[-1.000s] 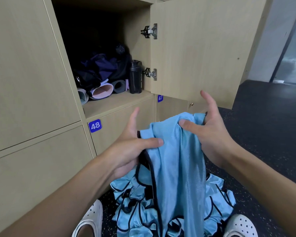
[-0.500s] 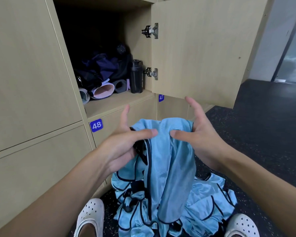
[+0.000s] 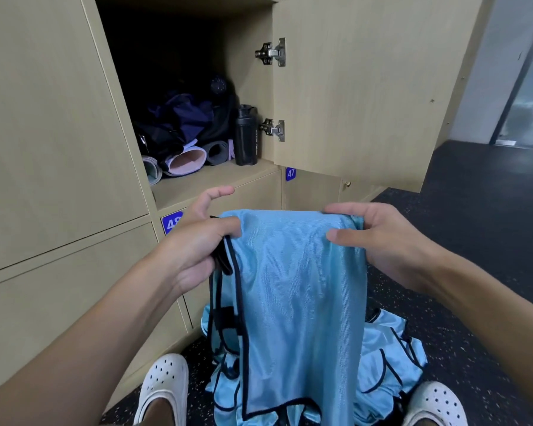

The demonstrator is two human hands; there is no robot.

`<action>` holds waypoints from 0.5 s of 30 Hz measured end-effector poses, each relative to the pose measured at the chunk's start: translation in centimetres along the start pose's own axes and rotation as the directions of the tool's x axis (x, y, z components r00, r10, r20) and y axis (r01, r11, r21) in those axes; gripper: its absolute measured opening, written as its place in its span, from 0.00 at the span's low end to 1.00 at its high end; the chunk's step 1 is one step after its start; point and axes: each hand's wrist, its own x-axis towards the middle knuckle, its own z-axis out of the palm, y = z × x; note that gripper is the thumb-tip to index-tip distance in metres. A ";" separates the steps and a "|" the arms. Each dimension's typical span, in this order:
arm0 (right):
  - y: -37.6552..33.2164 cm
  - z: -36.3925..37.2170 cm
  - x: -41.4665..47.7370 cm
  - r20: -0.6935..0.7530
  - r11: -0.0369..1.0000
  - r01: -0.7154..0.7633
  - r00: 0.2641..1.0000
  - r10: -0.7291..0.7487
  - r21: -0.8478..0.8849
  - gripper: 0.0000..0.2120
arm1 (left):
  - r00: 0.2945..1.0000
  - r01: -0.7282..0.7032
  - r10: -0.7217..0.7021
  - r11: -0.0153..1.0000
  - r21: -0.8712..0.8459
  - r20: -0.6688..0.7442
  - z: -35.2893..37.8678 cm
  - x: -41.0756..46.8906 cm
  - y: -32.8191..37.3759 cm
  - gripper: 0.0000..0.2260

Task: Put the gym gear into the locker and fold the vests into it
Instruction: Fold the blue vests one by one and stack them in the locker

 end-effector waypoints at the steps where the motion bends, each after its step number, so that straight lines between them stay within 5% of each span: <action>1: 0.0 -0.1 0.0 0.015 1.000 -0.007 1.000 0.007 -0.030 0.22 | 1.000 0.005 -0.005 1.000 0.028 0.004 -0.2 0.0 0.1 0.27; 10: -0.4 1.3 -0.7 -0.035 0.951 0.094 0.993 -0.109 -0.293 0.02 | 0.998 0.023 0.015 0.822 0.569 -0.062 -0.5 0.1 -1.0 0.14; 13: -0.4 1.6 -0.7 -0.042 0.950 0.103 0.992 -0.121 -0.295 0.01 | 0.976 -0.076 0.206 0.610 0.788 -0.066 0.2 -0.4 -1.4 0.22; 15: -0.4 1.6 -0.6 -0.049 0.951 0.109 0.991 -0.128 -0.290 0.01 | 0.962 -0.186 0.272 0.558 0.809 0.034 0.9 -1.0 -1.6 0.35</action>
